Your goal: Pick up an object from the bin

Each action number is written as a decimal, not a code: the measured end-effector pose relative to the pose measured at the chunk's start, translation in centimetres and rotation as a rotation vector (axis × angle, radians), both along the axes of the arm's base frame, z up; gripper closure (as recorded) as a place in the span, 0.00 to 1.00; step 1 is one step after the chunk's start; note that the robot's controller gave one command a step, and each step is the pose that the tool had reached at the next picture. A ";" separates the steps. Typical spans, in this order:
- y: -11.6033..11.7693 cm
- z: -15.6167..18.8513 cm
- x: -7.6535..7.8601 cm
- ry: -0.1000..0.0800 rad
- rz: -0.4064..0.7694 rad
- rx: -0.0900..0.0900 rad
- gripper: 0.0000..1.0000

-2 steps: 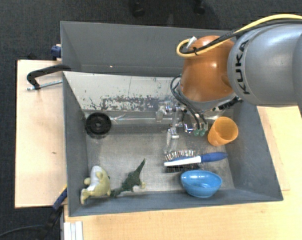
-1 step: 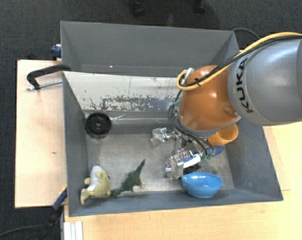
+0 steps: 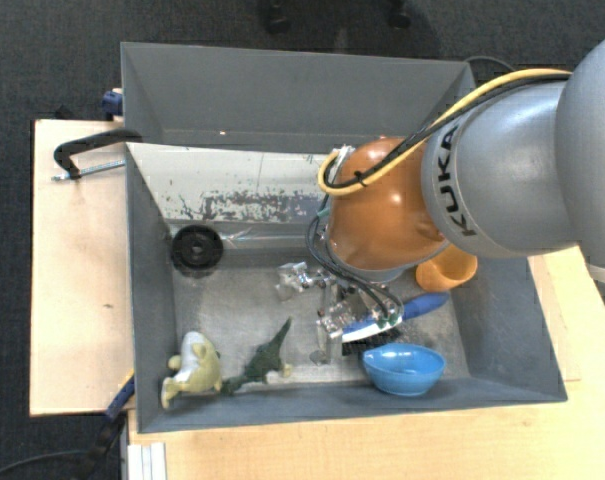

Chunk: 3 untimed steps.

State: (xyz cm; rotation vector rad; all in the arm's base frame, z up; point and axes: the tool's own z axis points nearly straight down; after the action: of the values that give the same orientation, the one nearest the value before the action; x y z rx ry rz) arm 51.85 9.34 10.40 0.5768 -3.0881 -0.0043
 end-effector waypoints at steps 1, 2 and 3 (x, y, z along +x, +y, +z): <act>5.7 -3.5 -1.1 0.002 0.056 0.000 0.00; 5.4 -3.3 -0.9 -0.002 0.049 -0.001 1.00; 4.8 14.8 0.8 -0.017 0.199 0.001 1.00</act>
Offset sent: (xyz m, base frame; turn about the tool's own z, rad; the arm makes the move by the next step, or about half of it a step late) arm -0.0096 0.0525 -0.0340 -0.0494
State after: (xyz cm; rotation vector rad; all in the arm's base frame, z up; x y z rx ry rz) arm 52.63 14.13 25.24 0.8848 -3.0318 -0.0003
